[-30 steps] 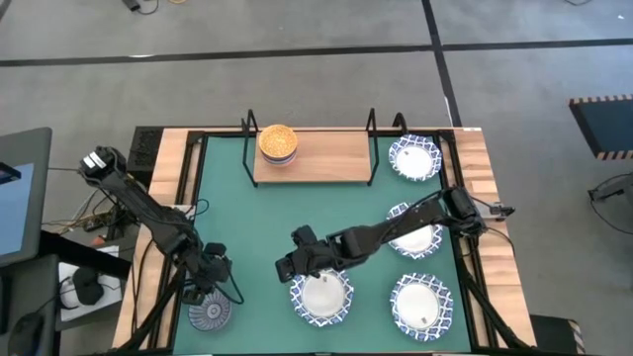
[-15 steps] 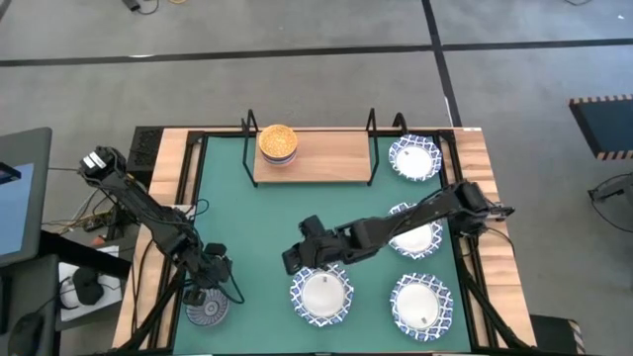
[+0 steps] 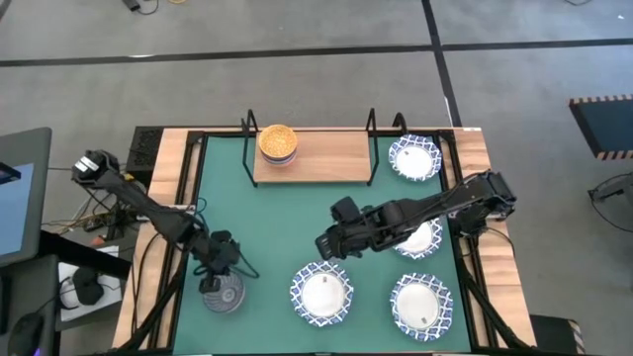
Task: Place and stack bowls onto a shelf
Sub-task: Stack the blue patterned bowl on top of the yellow bowl on the shelf
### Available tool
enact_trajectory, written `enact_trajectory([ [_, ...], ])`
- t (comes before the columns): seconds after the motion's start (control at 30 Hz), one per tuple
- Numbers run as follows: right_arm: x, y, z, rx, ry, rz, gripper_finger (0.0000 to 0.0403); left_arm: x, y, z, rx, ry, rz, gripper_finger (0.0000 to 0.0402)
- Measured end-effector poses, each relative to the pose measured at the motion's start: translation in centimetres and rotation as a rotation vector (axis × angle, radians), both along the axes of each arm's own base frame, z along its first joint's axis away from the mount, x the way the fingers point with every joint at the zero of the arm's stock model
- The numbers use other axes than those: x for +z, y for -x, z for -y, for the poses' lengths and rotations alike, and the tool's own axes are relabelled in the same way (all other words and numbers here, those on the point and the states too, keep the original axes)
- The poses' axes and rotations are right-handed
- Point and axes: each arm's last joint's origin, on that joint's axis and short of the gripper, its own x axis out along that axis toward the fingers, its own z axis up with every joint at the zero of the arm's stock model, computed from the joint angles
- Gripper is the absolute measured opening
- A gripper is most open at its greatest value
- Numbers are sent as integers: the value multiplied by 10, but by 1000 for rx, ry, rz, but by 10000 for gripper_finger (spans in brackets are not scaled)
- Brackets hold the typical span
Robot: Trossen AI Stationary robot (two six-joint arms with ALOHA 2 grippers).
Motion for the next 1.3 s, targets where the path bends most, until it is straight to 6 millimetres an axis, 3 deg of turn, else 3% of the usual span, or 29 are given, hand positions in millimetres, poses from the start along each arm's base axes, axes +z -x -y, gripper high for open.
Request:
enact_trajectory([
  [0.33,-8,8,5,56,35,-153,128,67,-31,-45,196,-77,215,2],
  [0.63,12,33,31,193,144,-292,128,135,-61,-113,506,-270,395,2],
  [0.83,26,36,57,257,201,-279,128,159,-77,-172,720,-379,368,2],
  [1.0,25,38,62,333,242,-340,128,172,-85,-221,861,-435,280,2],
  [1.3,9,51,64,312,227,-414,128,168,-100,-291,886,-472,114,2],
])
